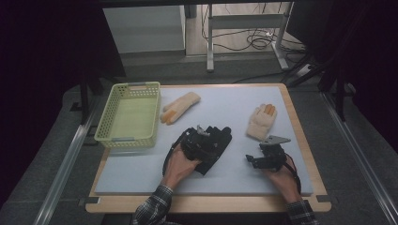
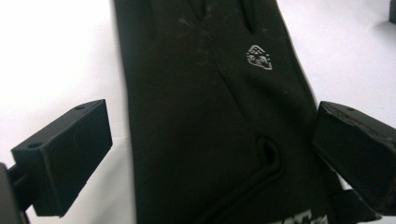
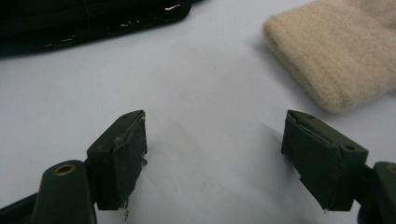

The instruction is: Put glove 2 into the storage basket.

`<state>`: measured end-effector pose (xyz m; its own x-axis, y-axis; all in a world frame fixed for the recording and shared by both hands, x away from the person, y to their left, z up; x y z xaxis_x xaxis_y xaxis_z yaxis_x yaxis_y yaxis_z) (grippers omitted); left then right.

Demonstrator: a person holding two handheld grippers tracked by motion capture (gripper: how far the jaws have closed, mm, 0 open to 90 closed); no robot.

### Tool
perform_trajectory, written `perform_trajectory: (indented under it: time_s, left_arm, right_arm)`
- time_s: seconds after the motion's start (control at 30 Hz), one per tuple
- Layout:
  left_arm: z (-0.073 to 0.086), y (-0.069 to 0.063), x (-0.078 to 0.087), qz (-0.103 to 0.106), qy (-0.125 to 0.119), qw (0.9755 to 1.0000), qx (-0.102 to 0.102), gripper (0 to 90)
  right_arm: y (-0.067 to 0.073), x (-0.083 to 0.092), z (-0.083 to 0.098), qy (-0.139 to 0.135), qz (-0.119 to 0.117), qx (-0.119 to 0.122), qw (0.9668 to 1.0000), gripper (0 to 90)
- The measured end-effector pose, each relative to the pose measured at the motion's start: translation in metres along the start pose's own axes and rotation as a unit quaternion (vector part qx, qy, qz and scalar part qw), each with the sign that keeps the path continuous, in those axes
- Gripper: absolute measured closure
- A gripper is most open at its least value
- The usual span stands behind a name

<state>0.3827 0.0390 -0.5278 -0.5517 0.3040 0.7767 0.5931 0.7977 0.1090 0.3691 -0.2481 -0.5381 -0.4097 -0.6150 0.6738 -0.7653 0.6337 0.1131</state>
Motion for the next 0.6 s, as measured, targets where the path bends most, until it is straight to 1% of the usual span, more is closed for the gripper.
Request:
perform_trajectory:
  time_s: [0.03, 0.07, 0.17, 0.2, 0.27, 0.4, 0.5, 0.53, 0.6]
  left_arm:
    - [0.001, -0.003, -0.001, 0.005, 0.004, 1.0000, -0.002, 0.0]
    - [0.002, -0.008, -0.003, 0.004, 0.007, 0.9999, -0.010, 0.0]
    - [0.006, -0.017, -0.006, -0.021, 0.015, 0.9993, -0.026, 0.0]
    - [0.007, -0.018, -0.006, -0.027, 0.016, 0.9990, -0.031, 0.0]
    - [0.007, -0.018, -0.006, -0.030, 0.017, 0.9990, -0.028, 0.0]
    - [0.006, -0.016, -0.008, -0.027, 0.021, 0.9991, -0.024, 0.0]
    - [0.006, -0.019, -0.007, -0.032, 0.028, 0.9989, -0.020, 0.2]
    - [0.006, -0.020, -0.006, -0.032, 0.030, 0.9989, -0.016, 2.2]
    - [0.002, -0.020, -0.004, -0.030, 0.040, 0.9985, -0.023, 6.4]
  right_arm:
    - [0.000, 0.000, 0.000, 0.000, 0.000, 0.000, 1.0000, 21.8]
    - [0.000, 0.000, 0.000, 0.000, 0.000, 0.000, 1.0000, 21.8]
    - [0.000, 0.000, 0.000, 0.000, 0.000, 0.000, 1.0000, 21.7]
    - [0.000, 0.000, 0.000, 0.000, 0.000, 0.001, 1.0000, 21.8]
    - [0.000, 0.000, 0.000, 0.000, 0.001, 0.001, 1.0000, 21.7]
    - [0.000, 0.000, 0.000, 0.000, 0.001, 0.001, 1.0000, 21.8]
    - [0.000, 0.000, 0.000, 0.001, 0.001, 0.002, 1.0000, 21.7]
    - [0.000, 0.000, 0.000, 0.001, 0.002, 0.002, 1.0000, 21.8]
    - [0.000, 0.000, 0.000, 0.001, 0.002, 0.002, 1.0000, 21.7]
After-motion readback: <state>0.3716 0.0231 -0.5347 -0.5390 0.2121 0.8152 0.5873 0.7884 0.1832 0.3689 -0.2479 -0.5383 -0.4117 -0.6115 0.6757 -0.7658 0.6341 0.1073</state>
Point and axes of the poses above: each handheld gripper's, and its own axes: x roughly backward along the jaws, z roughly out of its underside, y roughly to its left, the point moved 1 cm from there along -x, roughly forward along the jaws, and after that the axes turned 13 degrees about -z, right-handed, at the moved point
